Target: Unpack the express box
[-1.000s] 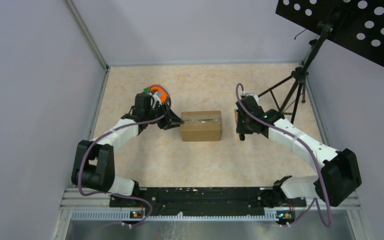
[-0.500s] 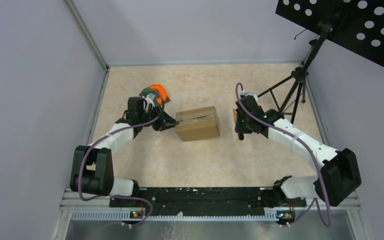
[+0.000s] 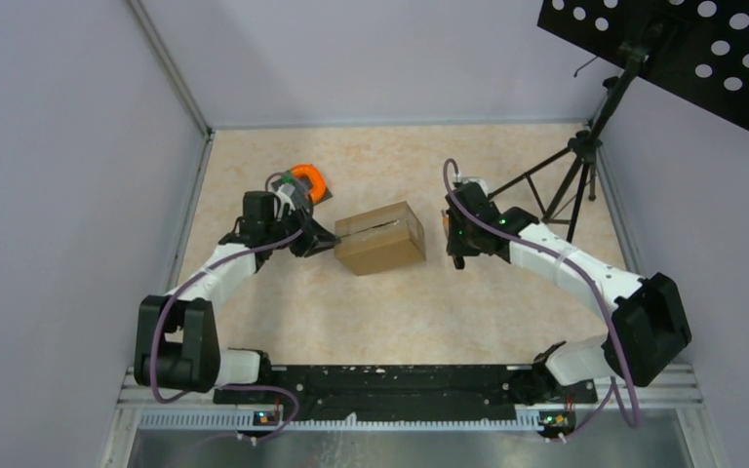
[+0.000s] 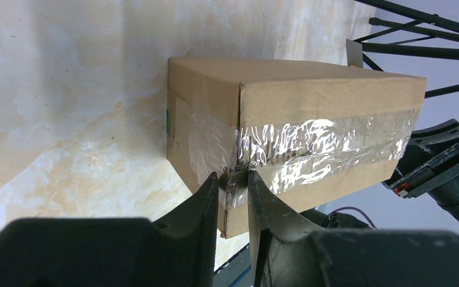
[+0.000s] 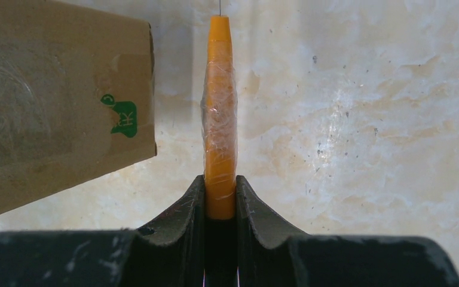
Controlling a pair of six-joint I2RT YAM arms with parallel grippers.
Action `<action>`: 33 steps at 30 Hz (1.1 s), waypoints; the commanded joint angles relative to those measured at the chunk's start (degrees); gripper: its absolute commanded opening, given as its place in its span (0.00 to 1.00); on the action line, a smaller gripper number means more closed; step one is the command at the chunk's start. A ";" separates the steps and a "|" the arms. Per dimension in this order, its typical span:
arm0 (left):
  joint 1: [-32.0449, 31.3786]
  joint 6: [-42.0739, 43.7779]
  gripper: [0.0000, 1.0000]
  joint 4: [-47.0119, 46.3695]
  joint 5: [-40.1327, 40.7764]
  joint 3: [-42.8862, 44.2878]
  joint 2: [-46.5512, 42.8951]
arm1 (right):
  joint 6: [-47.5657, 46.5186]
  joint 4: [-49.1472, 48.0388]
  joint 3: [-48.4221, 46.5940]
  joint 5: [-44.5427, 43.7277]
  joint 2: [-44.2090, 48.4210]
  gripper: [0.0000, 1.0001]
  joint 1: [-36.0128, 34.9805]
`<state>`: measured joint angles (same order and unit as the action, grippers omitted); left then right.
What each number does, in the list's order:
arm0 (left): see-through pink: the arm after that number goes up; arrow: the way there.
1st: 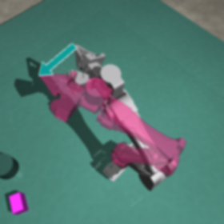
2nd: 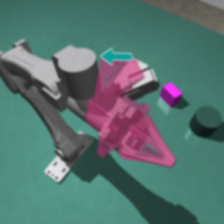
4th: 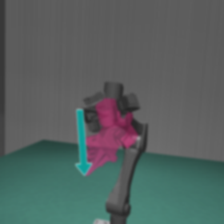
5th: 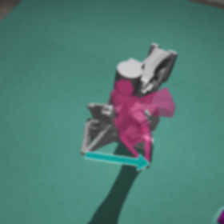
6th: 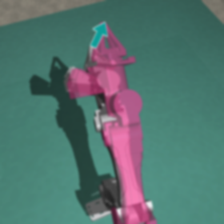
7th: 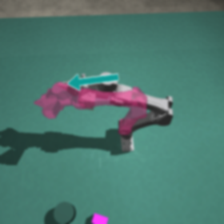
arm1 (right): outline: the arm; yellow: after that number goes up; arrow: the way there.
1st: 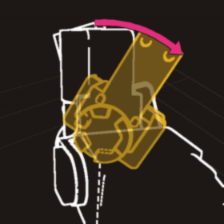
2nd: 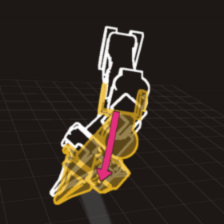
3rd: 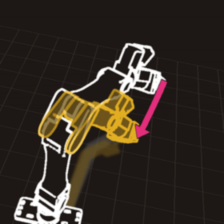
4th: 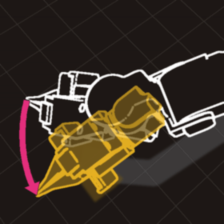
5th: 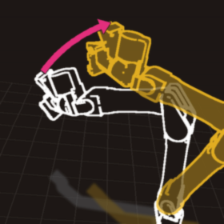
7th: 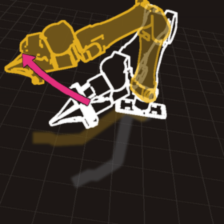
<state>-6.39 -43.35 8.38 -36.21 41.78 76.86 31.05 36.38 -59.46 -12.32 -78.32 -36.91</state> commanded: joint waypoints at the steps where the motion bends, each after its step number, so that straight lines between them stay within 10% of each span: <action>1: -0.07 4.67 0.27 10.67 8.29 -2.17 1.66 | -0.43 -1.77 -4.34 -1.08 -1.49 0.00 -1.77; 33: -2.27 7.83 0.30 13.26 8.45 2.35 1.86 | -3.82 -2.60 -14.15 -1.07 -11.81 0.00 -11.86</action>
<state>-7.09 -36.07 21.69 -27.11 41.58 78.81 29.04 33.67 -69.54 -11.53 -88.77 -47.40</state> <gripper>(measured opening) 0.297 0.182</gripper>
